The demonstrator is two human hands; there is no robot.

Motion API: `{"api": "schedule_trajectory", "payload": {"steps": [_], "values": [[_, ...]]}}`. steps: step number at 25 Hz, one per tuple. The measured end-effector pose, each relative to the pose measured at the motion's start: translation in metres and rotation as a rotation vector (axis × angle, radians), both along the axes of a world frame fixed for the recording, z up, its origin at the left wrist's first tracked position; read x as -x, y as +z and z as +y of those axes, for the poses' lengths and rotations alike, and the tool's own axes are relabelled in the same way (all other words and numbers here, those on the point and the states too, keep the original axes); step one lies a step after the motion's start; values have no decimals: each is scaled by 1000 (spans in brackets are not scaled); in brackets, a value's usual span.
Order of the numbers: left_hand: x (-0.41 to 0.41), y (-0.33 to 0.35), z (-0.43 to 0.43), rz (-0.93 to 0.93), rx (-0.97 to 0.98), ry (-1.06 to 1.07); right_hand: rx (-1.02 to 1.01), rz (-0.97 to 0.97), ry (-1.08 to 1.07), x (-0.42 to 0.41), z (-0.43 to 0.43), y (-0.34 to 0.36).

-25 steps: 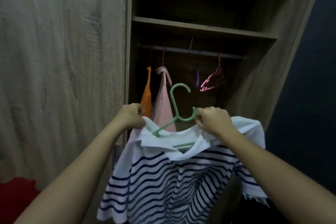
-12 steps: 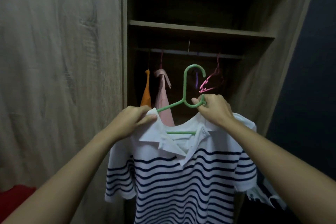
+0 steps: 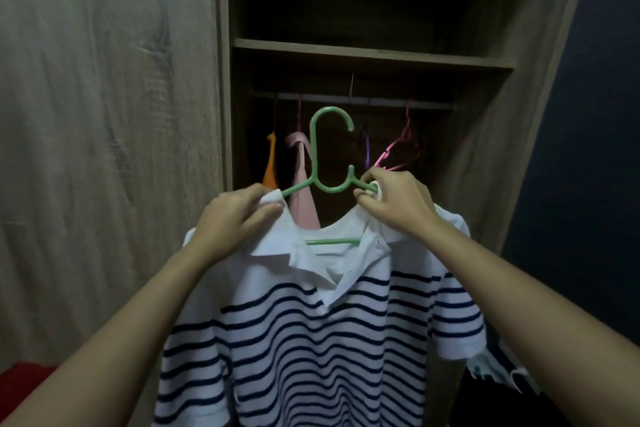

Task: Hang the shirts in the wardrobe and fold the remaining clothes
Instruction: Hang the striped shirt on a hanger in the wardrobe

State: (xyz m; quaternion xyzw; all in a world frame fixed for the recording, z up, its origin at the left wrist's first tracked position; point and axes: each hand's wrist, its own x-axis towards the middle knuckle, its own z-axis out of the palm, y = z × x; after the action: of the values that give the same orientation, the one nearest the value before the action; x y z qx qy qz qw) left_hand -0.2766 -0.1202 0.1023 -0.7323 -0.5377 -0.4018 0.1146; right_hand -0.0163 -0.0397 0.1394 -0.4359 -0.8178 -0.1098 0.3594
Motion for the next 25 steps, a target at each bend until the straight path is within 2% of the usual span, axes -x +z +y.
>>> {"api": "schedule_trajectory", "payload": {"steps": [3,6,9,11,13,15,17,19,22,25], "values": [[11,5,-1,-4,-7,-23,-59,-60,13,-15,8,-8],[14,4,-3,-17,25,-66,43,-100,64,-25,17,-13],[25,-1,-3,-9,0,-33,280,-200,246,-34,24,-14],[33,-4,-5,-32,-17,-29,502,-67,319,-41,22,-10],[34,-5,-8,-54,-19,-58,581,-6,315,-45,22,-10],[29,-3,-10,-84,-19,-111,495,-61,340,-41,19,-17],[31,1,-11,-220,-3,-142,313,-15,330,-33,14,-22],[45,7,-13,-318,-23,-111,133,98,152,-33,13,-20],[59,16,-18,-268,87,-105,63,196,61,-34,16,-14],[48,15,-10,-99,210,-52,-38,134,42,-18,12,-12]]}}
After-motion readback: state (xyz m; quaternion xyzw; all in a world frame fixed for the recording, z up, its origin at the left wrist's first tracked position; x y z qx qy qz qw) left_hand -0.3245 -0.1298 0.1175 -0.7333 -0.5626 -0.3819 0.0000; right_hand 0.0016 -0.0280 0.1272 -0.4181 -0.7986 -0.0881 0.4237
